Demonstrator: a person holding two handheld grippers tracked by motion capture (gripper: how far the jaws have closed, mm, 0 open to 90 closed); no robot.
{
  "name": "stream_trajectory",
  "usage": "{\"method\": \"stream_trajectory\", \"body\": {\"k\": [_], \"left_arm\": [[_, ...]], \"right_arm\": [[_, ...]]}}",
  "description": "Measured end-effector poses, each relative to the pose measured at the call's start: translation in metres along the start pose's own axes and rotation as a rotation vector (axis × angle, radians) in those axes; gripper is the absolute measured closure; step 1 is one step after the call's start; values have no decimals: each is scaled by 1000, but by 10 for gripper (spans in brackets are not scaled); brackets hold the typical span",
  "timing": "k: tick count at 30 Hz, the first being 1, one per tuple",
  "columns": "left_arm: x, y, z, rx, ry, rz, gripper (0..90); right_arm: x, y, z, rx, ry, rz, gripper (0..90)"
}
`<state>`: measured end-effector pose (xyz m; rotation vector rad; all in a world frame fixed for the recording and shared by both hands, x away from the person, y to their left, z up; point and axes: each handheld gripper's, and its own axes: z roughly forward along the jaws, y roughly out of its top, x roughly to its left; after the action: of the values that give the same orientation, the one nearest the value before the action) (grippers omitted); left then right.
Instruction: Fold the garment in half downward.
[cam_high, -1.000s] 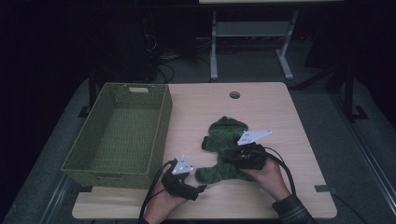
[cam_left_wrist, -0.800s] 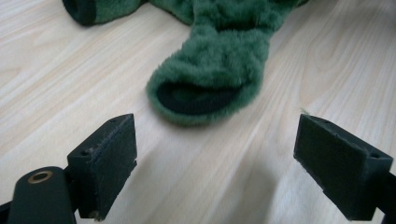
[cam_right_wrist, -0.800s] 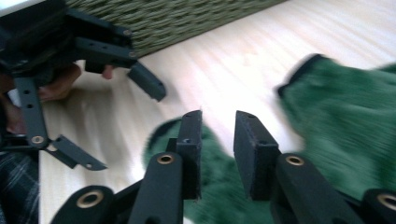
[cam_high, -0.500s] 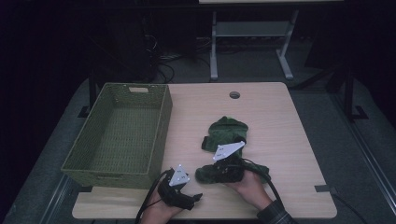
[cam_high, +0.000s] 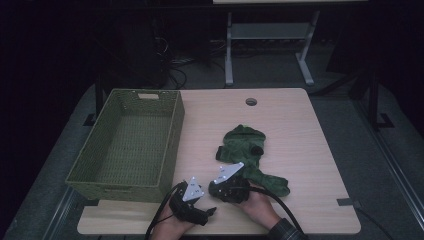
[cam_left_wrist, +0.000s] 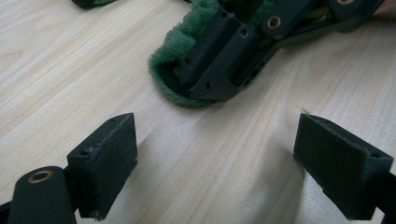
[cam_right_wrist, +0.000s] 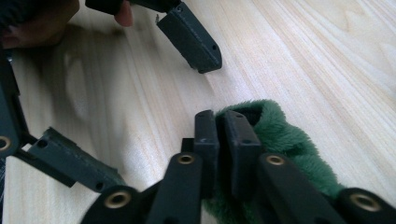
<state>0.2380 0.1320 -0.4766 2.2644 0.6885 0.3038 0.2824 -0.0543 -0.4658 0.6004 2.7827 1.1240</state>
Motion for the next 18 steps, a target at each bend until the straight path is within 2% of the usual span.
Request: {"method": "stream_trajectory", "body": {"k": [1,3,8,13,16,18], "left_arm": [[0,0,0,0,0,0,126],[0,0,0,-5,1,-6,126],[0,0,0,-5,3,-3,127],[1,0,0,-3,2,-4,128],[1,0,1,-4,2,-6,128],[1,0,1,-6,4,-6,128]], "right_arm": [[0,0,0,0,0,0,852],[-1,0,-6,-17,36,17,857],[-4,0,-31,-126,61,54,855],[-16,-7,-56,-210,31,100,851],[-21,-11,-64,-226,13,118,848],[-29,-19,-73,-237,-18,144,846]]}}
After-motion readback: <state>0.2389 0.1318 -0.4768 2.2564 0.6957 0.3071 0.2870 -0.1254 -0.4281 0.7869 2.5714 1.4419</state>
